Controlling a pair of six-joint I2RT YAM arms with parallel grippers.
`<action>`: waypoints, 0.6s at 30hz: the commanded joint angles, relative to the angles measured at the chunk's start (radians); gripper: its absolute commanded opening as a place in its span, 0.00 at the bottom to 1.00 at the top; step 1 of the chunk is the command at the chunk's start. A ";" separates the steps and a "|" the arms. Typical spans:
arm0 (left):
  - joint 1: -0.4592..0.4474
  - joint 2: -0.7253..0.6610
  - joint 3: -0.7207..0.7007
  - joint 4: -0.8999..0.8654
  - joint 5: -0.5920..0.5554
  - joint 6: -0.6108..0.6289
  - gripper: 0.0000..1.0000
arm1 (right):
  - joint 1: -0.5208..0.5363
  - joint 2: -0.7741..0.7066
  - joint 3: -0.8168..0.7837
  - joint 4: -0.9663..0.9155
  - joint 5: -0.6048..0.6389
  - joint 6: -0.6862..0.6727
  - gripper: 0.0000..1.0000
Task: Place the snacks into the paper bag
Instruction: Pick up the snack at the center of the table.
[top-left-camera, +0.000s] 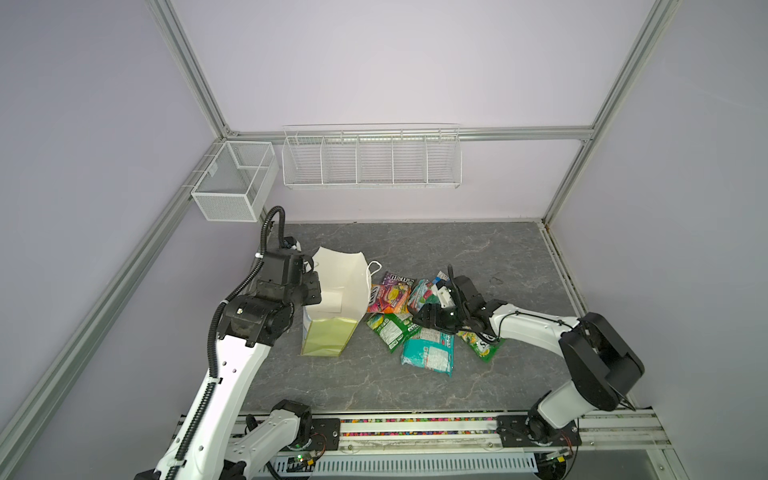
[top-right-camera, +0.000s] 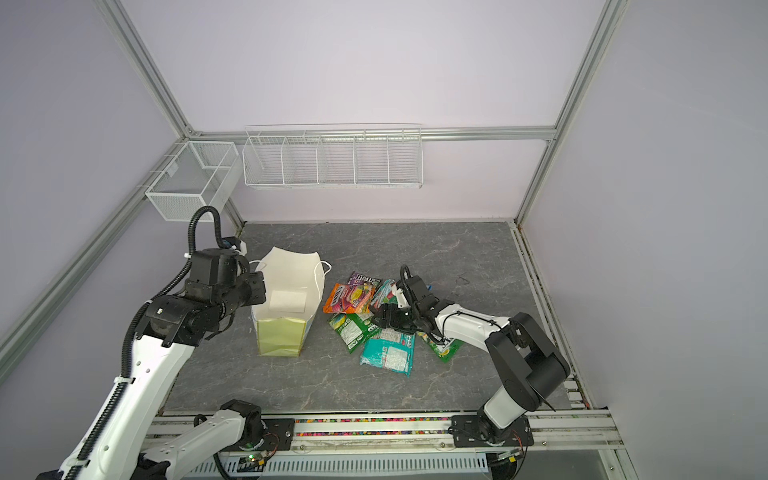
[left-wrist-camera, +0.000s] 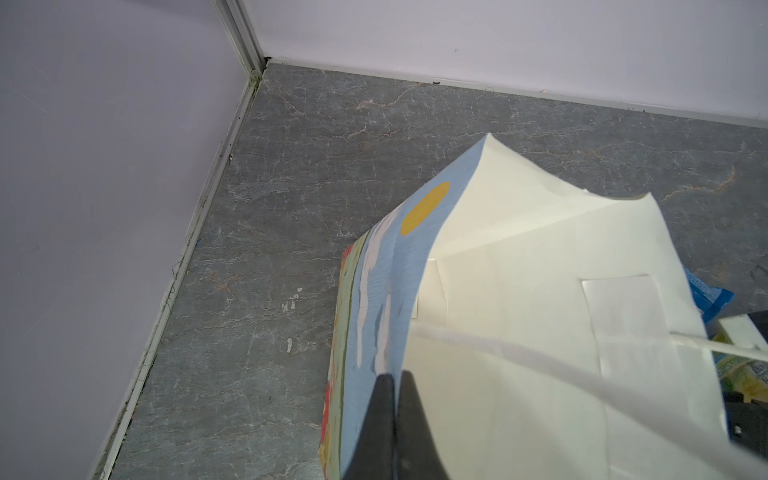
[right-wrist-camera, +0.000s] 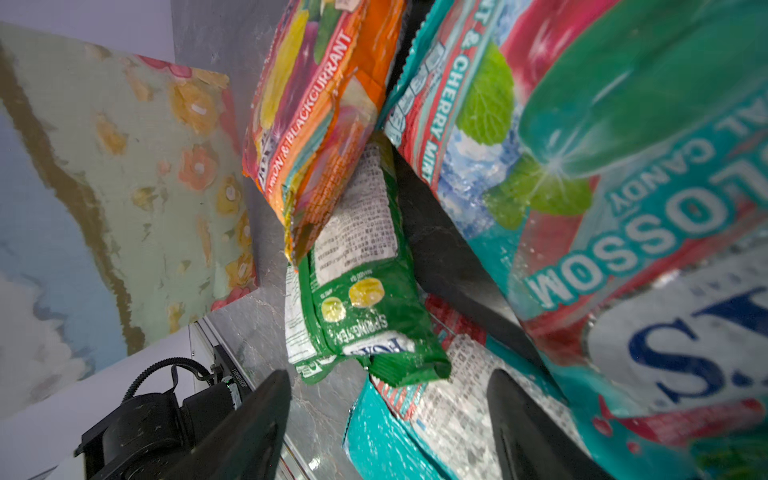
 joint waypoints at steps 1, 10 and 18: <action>-0.010 0.001 -0.005 0.003 -0.011 -0.012 0.00 | 0.009 0.029 0.029 0.041 -0.019 0.023 0.76; -0.040 0.002 -0.025 0.003 -0.038 -0.026 0.00 | 0.028 0.102 0.037 0.105 -0.039 0.048 0.68; -0.068 -0.002 -0.024 0.002 -0.048 -0.043 0.00 | 0.041 0.144 0.045 0.148 -0.046 0.066 0.62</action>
